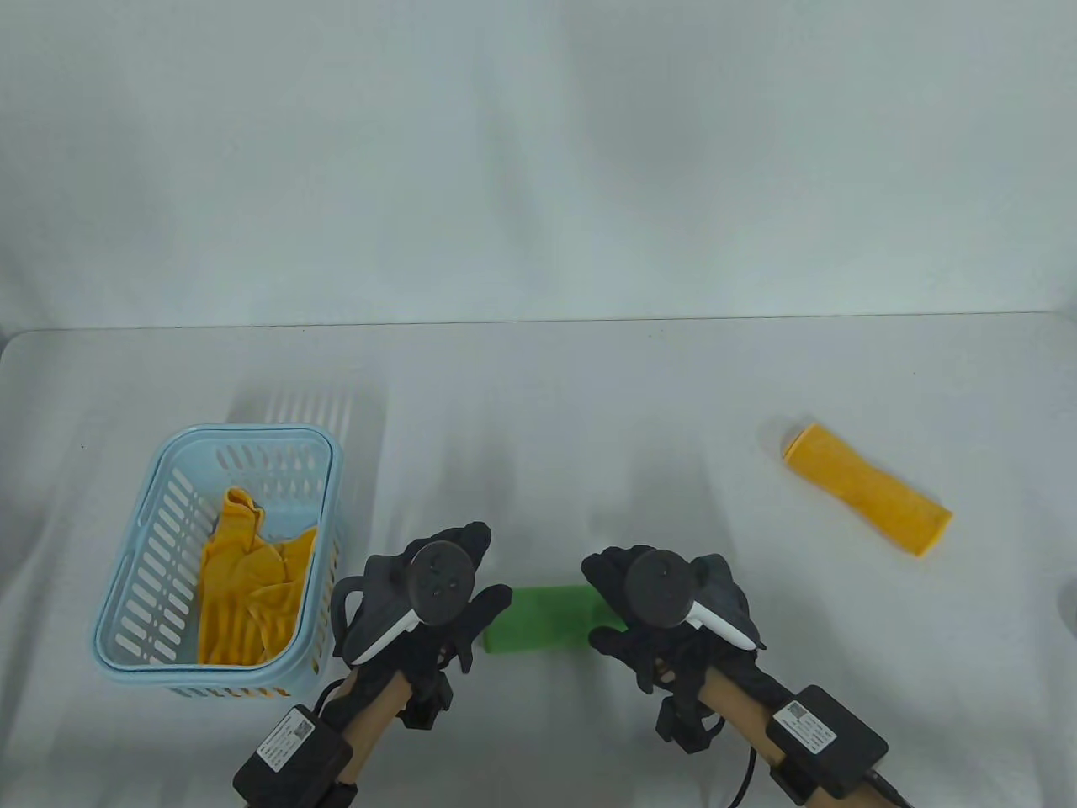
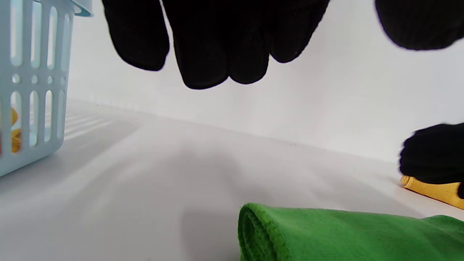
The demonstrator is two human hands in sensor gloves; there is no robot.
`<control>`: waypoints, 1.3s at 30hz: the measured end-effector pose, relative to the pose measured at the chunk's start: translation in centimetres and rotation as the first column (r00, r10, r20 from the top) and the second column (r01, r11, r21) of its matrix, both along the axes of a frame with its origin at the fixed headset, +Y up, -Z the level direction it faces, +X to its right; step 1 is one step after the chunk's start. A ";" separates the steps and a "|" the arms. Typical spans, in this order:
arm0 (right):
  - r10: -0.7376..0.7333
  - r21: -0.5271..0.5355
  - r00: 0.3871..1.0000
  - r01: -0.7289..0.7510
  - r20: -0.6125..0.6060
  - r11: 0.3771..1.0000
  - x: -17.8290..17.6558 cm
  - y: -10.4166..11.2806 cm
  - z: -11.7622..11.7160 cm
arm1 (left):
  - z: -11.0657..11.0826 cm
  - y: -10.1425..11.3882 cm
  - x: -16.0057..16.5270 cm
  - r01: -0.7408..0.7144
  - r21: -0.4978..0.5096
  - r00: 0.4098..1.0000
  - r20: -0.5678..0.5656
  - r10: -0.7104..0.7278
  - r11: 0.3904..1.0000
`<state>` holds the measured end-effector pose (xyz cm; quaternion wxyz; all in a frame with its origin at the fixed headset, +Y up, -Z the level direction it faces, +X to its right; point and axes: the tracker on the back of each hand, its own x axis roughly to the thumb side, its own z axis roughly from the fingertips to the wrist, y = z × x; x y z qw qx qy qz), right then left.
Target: Roll square towel into towel roll
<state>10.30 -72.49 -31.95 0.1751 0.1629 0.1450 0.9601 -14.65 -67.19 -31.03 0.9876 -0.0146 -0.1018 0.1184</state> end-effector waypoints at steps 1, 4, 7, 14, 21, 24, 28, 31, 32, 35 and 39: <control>0.039 -0.012 0.999 -0.039 -0.010 0.999 -0.7 -0.3 -0.3 | 0.0 0.0 0.0 0.004 0.001 1.000 0.001 -0.004 1.000; 0.161 -0.066 0.986 -0.163 -0.033 0.984 -2.4 -1.5 -1.0 | 0.1 0.2 -0.1 0.005 0.006 1.000 -0.001 -0.005 1.000; 0.254 -0.091 0.967 -0.256 -0.035 0.963 -3.7 -2.6 -1.9 | 0.2 0.4 -0.2 -0.006 0.011 1.000 0.005 0.006 1.000; 0.362 -0.075 0.932 -0.363 -0.032 0.929 -5.2 -3.5 -2.5 | 0.2 0.5 0.0 0.011 0.027 1.000 0.018 -0.011 1.000; 0.329 -0.094 0.944 -0.329 -0.020 0.940 -5.9 -3.4 -3.6 | 0.4 0.6 0.3 0.012 0.033 0.999 0.030 -0.013 0.999; 0.311 -0.099 0.950 -0.311 -0.010 0.945 -6.0 -3.5 -3.9 | 0.5 0.7 0.2 0.008 0.044 1.000 0.026 -0.009 0.999; 0.303 -0.113 0.953 -0.302 -0.017 0.946 -6.2 -3.6 -4.0 | 0.4 0.6 0.3 0.016 0.040 0.999 0.030 -0.017 0.999; 0.277 -0.092 0.961 -0.276 0.003 0.957 -6.0 -3.7 -4.0 | 0.4 0.6 0.2 0.023 0.043 0.999 0.028 -0.025 0.999; 0.271 -0.080 0.962 -0.270 0.011 0.960 -6.0 -3.7 -4.0 | 0.4 0.7 0.1 0.022 0.049 0.999 0.023 -0.023 0.999; 0.247 -0.079 0.969 -0.244 0.021 0.967 -5.7 -3.3 -4.0 | 0.4 0.7 0.0 0.009 0.057 1.000 0.022 -0.010 0.998; 0.207 -0.063 0.976 -0.203 0.063 0.977 -4.7 -1.7 -3.9 | 0.4 0.7 0.0 0.009 0.060 1.000 0.022 -0.010 0.998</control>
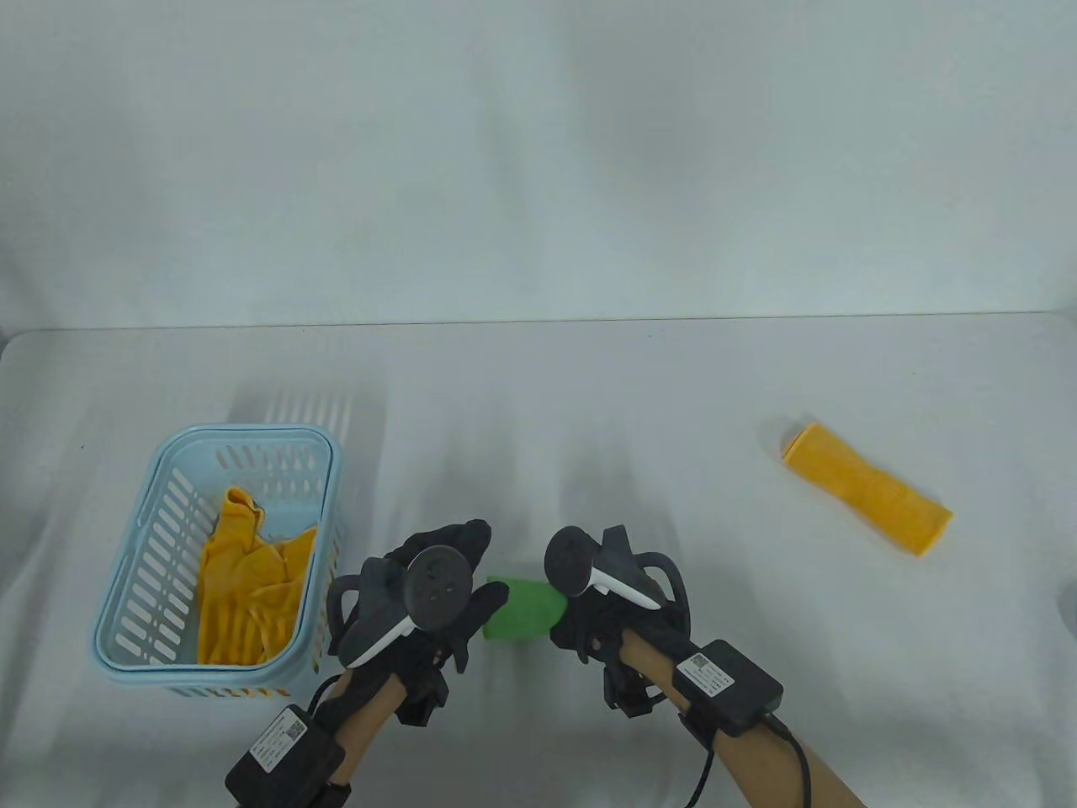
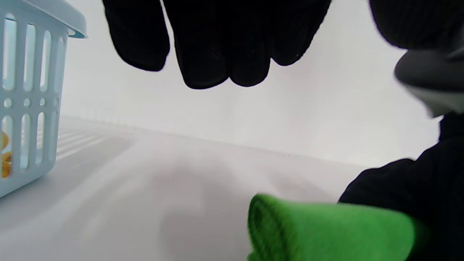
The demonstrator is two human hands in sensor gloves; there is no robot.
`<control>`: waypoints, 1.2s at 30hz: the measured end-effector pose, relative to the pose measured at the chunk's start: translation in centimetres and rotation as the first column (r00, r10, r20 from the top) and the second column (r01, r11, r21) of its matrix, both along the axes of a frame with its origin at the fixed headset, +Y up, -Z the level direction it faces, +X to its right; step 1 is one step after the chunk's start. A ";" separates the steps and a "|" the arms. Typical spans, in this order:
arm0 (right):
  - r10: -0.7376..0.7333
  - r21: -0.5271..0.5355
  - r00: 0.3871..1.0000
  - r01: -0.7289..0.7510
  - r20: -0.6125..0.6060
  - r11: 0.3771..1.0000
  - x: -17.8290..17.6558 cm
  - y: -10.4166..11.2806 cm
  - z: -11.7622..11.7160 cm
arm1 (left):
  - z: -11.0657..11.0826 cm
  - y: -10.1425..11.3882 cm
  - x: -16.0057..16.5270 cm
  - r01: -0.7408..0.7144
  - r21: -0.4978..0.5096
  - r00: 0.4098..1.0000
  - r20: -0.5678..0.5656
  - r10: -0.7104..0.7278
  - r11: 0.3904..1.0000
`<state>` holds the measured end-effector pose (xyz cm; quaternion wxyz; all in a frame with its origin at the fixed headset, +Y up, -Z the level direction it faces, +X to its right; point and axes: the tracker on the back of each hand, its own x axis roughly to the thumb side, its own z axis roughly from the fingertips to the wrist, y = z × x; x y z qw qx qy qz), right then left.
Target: Roll square towel into towel roll
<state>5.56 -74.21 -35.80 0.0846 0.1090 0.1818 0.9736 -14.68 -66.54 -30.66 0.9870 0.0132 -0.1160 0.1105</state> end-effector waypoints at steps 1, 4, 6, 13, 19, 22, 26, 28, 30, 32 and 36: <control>-0.016 0.012 1.000 0.016 0.015 1.000 0.5 0.7 0.1 | 0.0 0.1 0.0 0.001 0.004 1.000 -0.003 -0.001 1.000; -0.070 0.039 0.996 0.068 0.050 0.997 2.2 3.0 0.5 | 0.2 0.5 -0.2 -0.008 0.029 1.000 -0.011 0.008 1.000; -0.107 0.069 0.991 0.101 0.081 0.992 3.6 4.9 0.9 | 0.3 0.7 -0.3 -0.018 0.043 1.000 -0.013 0.018 0.999; -0.086 0.197 0.967 0.038 0.242 0.980 11.4 10.5 1.6 | 0.3 0.8 -0.3 -0.005 0.045 1.000 -0.016 0.005 0.999; -0.036 0.234 0.884 -0.084 0.467 0.969 19.3 11.2 0.1 | 0.3 0.6 0.0 -0.001 0.040 1.000 -0.004 0.001 0.999; -0.024 0.213 0.816 -0.121 0.577 0.970 22.6 9.8 -1.3 | 0.2 0.5 0.1 0.005 0.036 1.000 -0.001 -0.005 0.999; 0.040 0.180 0.730 -0.220 0.682 0.959 25.4 7.2 -3.6 | 0.3 0.4 0.2 -0.004 0.031 1.000 -0.001 0.004 1.000; 0.067 0.169 0.700 -0.263 0.711 0.950 26.2 5.7 -4.6 | 0.2 0.3 0.3 0.001 0.027 1.000 0.000 -0.001 1.000; 0.093 0.156 0.674 -0.299 0.732 0.941 26.6 4.1 -5.3 | 0.2 0.2 0.4 0.006 0.022 1.000 -0.001 -0.006 1.000; 0.098 0.160 0.665 -0.315 0.741 0.935 26.6 3.0 -5.7 | 0.2 0.2 0.4 0.007 0.021 1.000 -0.001 -0.007 1.000; 0.152 0.140 0.652 -0.374 0.743 0.917 26.3 0.8 -6.5 | 0.2 0.1 0.4 0.005 0.020 1.000 0.003 -0.006 1.000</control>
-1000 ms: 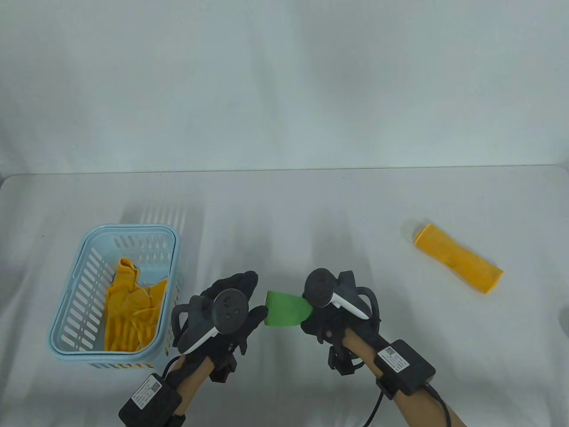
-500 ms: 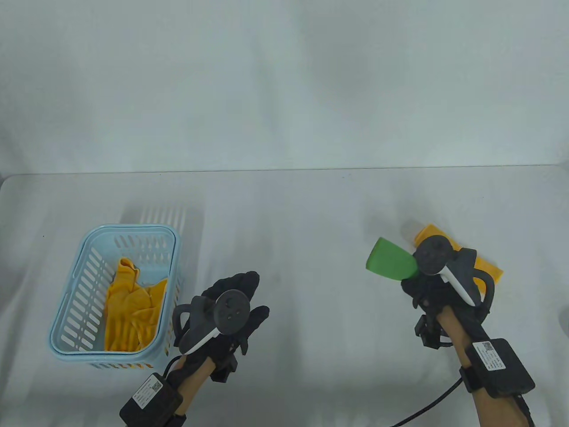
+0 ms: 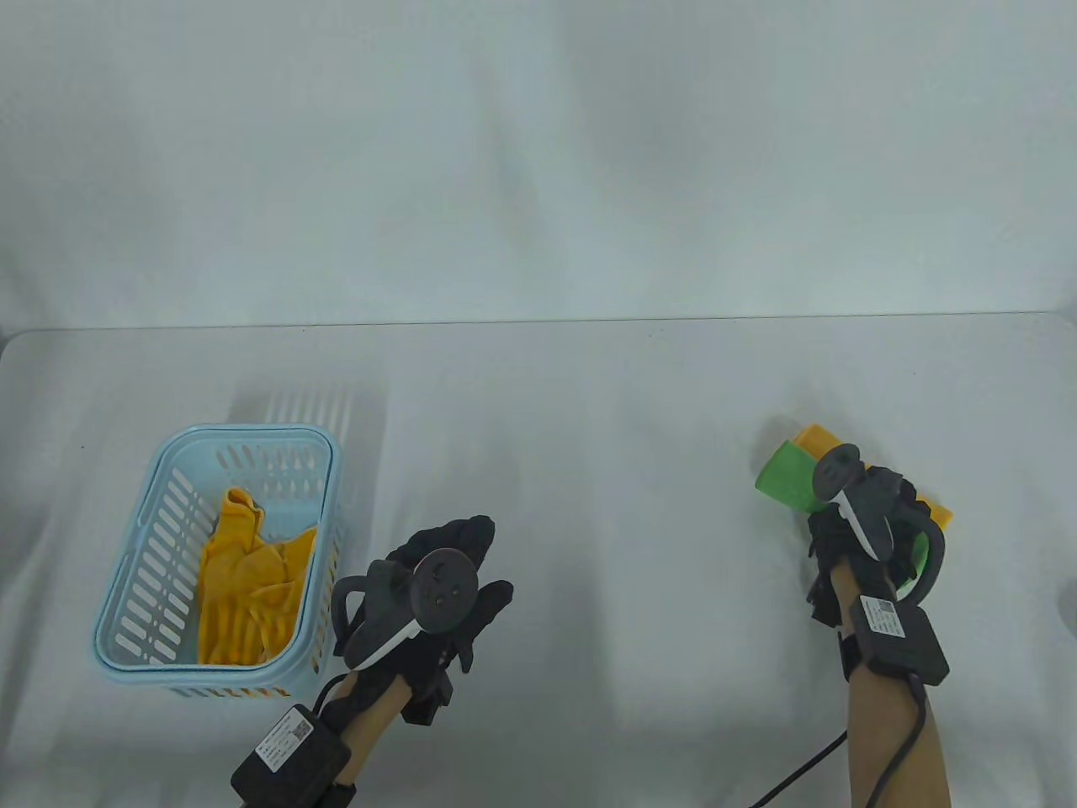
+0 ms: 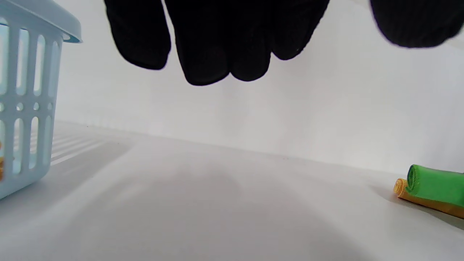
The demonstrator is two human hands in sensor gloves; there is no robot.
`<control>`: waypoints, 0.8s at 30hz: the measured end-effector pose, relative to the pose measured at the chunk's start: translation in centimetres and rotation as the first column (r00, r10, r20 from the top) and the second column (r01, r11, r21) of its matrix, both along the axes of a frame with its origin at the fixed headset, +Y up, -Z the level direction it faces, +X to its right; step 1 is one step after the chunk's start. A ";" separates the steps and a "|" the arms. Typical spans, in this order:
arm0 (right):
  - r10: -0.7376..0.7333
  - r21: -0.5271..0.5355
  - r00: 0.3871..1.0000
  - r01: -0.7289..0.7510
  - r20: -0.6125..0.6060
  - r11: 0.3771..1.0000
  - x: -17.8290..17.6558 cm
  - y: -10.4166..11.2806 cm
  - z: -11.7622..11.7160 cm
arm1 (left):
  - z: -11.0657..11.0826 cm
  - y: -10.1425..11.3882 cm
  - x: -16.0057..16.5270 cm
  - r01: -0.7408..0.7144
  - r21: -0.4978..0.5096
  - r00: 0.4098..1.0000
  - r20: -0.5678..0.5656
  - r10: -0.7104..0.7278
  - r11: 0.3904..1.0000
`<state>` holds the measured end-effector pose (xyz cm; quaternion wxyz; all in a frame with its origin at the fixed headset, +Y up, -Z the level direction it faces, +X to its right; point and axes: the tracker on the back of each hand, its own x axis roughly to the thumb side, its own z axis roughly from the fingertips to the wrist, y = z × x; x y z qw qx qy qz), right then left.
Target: Roll square towel into towel roll
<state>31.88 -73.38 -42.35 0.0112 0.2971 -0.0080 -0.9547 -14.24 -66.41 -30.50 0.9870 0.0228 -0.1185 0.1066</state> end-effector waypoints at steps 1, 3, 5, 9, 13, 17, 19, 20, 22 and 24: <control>0.005 -0.012 1.000 -0.005 0.002 1.000 0.0 -0.4 -0.1 | 0.0 0.0 0.0 0.002 -0.002 1.000 0.002 -0.002 1.000; 0.025 -0.020 1.000 -0.024 0.017 1.000 0.0 -1.1 -0.3 | 0.1 -0.1 0.1 0.008 -0.005 1.000 0.004 -0.008 1.000; 0.040 -0.052 0.999 -0.039 0.015 0.998 0.0 -1.7 -0.4 | 0.1 -0.1 0.2 0.012 0.000 1.000 0.005 -0.012 1.000; 0.054 -0.076 0.999 -0.054 0.005 0.996 0.1 -1.9 -0.2 | 0.1 0.0 0.2 0.004 0.005 1.000 0.008 -0.004 1.000; 0.048 -0.079 0.999 -0.047 0.011 0.996 0.2 -1.9 0.0 | -0.1 -0.3 0.3 0.018 -0.009 1.000 0.013 -0.018 1.000; 0.061 -0.089 0.998 -0.062 -0.008 0.994 0.2 -1.8 0.0 | 0.0 -0.1 0.3 0.014 -0.005 1.000 0.008 -0.014 1.000; 0.060 -0.101 0.998 -0.061 -0.019 0.993 0.0 -1.5 0.0 | 0.0 -0.1 0.3 0.010 -0.005 1.000 0.009 -0.010 1.000; 0.058 -0.103 0.998 -0.061 -0.026 0.993 0.0 -1.3 0.1 | 0.0 -0.1 0.3 0.011 -0.005 1.000 0.010 -0.011 1.000; 0.059 -0.090 0.997 -0.063 -0.042 0.994 -0.2 -1.0 0.4 | 0.0 -0.1 0.3 0.014 -0.002 1.000 0.008 -0.014 1.000; 0.068 -0.091 0.996 -0.073 -0.060 0.993 -0.6 -0.4 0.9 | 0.1 -0.1 0.2 0.018 0.001 1.000 0.004 -0.018 1.000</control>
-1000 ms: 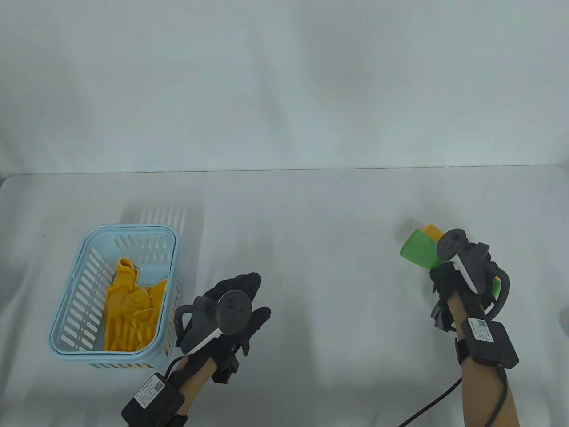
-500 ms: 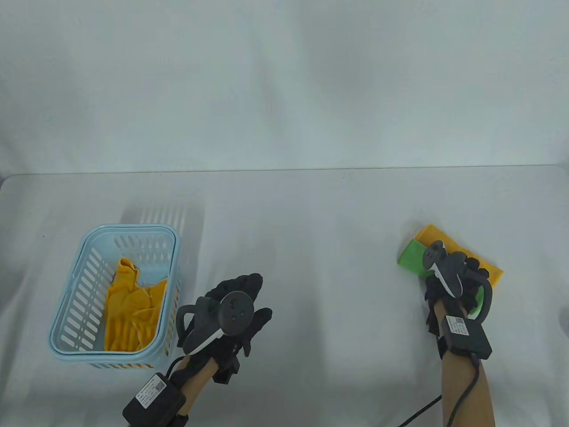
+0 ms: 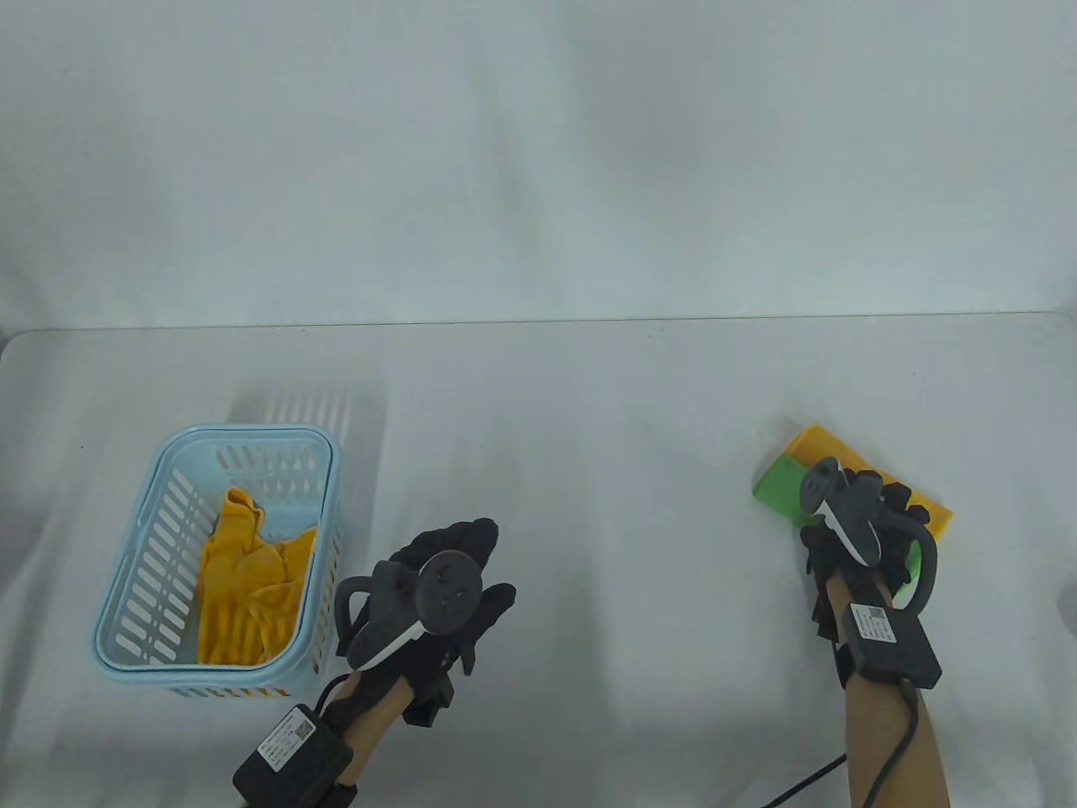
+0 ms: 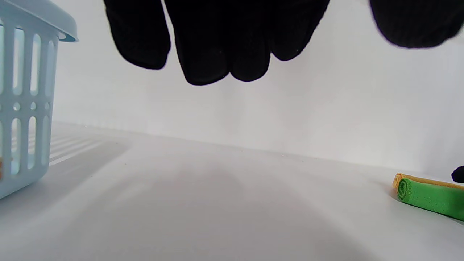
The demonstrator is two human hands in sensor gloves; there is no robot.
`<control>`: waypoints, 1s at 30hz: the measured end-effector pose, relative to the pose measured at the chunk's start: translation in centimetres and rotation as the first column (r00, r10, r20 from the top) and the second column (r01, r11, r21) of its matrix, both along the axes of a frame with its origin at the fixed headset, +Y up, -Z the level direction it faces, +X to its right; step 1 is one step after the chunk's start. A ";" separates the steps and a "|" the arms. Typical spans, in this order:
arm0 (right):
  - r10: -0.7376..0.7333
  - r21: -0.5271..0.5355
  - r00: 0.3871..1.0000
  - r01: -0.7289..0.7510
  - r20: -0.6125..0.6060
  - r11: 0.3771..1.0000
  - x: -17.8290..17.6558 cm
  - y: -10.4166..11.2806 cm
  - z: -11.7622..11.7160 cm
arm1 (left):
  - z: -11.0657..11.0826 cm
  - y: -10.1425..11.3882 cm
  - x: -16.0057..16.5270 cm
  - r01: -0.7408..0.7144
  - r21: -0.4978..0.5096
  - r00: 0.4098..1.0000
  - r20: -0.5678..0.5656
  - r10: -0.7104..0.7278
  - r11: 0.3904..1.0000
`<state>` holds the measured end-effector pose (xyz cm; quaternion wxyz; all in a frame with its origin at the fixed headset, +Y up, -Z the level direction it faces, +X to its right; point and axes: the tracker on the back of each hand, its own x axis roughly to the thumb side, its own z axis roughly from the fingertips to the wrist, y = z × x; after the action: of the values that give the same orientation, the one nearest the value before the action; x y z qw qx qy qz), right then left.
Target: Roll square towel into towel roll
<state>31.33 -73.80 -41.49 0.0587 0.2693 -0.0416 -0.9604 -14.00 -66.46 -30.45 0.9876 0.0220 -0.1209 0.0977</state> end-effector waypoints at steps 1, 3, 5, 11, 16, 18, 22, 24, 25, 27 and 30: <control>-0.003 0.004 1.000 0.003 -0.013 1.000 -0.2 0.4 0.3 | 0.0 0.0 0.0 0.000 0.003 1.000 -0.003 0.000 1.000; -0.009 0.012 0.999 0.009 -0.033 1.000 -0.5 1.1 0.6 | 0.0 0.0 -0.1 -0.002 0.005 1.000 -0.007 0.002 1.000; -0.043 0.056 0.997 0.046 -0.061 0.997 -0.9 2.2 1.0 | 0.0 0.0 -0.2 -0.005 0.003 1.000 -0.007 0.005 1.000; -0.148 0.176 0.980 0.170 -0.134 0.970 -2.9 5.2 2.2 | 0.0 0.2 -0.2 0.005 0.020 1.000 -0.014 -0.005 1.000; -0.230 0.220 0.940 0.286 -0.251 0.933 -5.8 7.9 3.0 | 0.1 0.4 -0.1 0.027 0.055 1.000 -0.013 -0.026 0.998; -0.250 0.228 0.922 0.322 -0.296 0.919 -7.2 8.8 3.4 | 0.1 0.4 0.0 0.032 0.056 0.999 -0.014 -0.031 0.998; -0.272 0.212 0.876 0.377 -0.399 0.902 -10.6 10.2 4.5 | 0.3 0.6 0.0 0.027 0.069 0.999 -0.020 -0.025 0.997; -0.291 0.210 0.846 0.415 -0.447 0.885 -12.1 10.7 5.1 | 0.4 0.8 -0.1 0.020 0.082 1.000 -0.021 -0.018 0.996; -0.306 0.214 0.824 0.446 -0.477 0.869 -13.1 11.0 5.5 | 0.4 1.1 -0.1 0.016 0.102 1.000 -0.017 -0.014 0.995; -0.323 0.209 0.789 0.486 -0.522 0.849 -14.7 11.0 6.3 | 0.7 1.8 -0.3 0.018 0.145 1.000 -0.024 -0.015 0.989; -0.345 0.181 0.741 0.527 -0.576 0.831 -17.1 10.6 7.7 | 1.1 3.2 -0.5 -0.002 0.185 0.999 -0.033 0.008 0.983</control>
<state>14.24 -63.18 -33.83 -0.2082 -0.0122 0.0754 -0.9751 -14.49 -63.31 -29.36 0.9830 0.1155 -0.1127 0.0880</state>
